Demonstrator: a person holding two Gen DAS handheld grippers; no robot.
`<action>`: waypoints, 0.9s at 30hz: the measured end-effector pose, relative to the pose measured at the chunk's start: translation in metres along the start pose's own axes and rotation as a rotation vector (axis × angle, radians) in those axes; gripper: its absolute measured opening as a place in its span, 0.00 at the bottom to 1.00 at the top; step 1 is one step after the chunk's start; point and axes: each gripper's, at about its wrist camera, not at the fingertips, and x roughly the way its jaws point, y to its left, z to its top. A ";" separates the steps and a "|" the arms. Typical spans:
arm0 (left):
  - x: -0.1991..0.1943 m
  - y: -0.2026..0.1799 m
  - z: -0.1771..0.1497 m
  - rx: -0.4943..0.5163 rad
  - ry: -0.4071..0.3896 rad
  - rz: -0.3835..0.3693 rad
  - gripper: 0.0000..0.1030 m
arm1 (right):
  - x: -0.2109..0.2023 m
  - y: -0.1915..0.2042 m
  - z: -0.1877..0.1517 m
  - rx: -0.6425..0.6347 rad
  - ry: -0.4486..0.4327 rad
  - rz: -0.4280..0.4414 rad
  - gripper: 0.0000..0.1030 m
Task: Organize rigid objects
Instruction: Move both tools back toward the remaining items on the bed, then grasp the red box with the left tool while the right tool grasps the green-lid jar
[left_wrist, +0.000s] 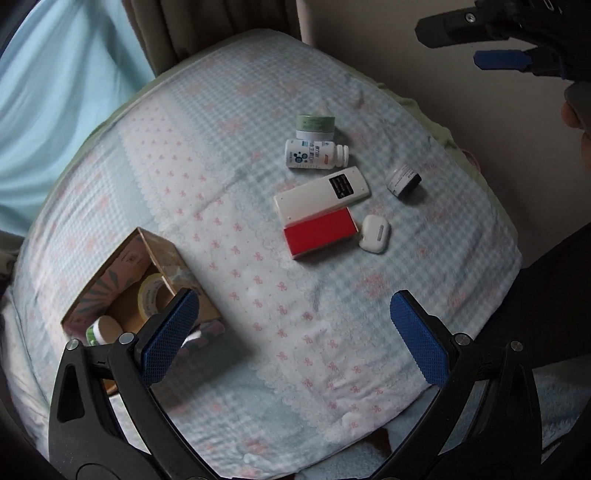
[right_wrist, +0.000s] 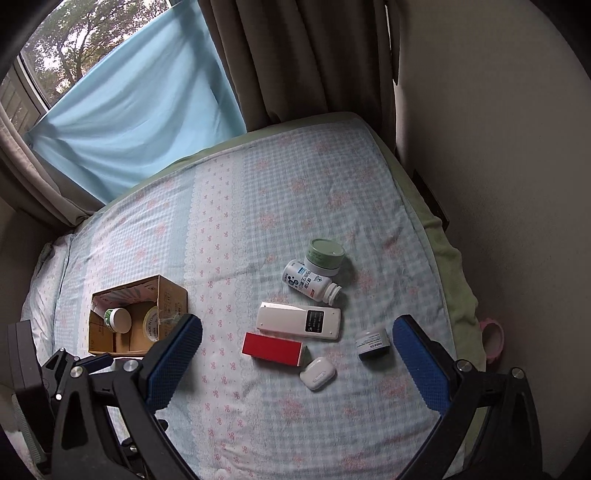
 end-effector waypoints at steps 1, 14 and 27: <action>0.009 -0.003 0.005 0.041 0.012 -0.006 1.00 | 0.008 -0.006 0.004 0.014 0.009 0.004 1.00; 0.141 -0.038 0.048 0.519 0.109 -0.100 1.00 | 0.140 -0.071 0.040 0.183 0.097 0.022 1.00; 0.233 -0.068 0.042 0.817 0.165 -0.184 0.77 | 0.254 -0.085 0.032 0.188 0.142 0.134 1.00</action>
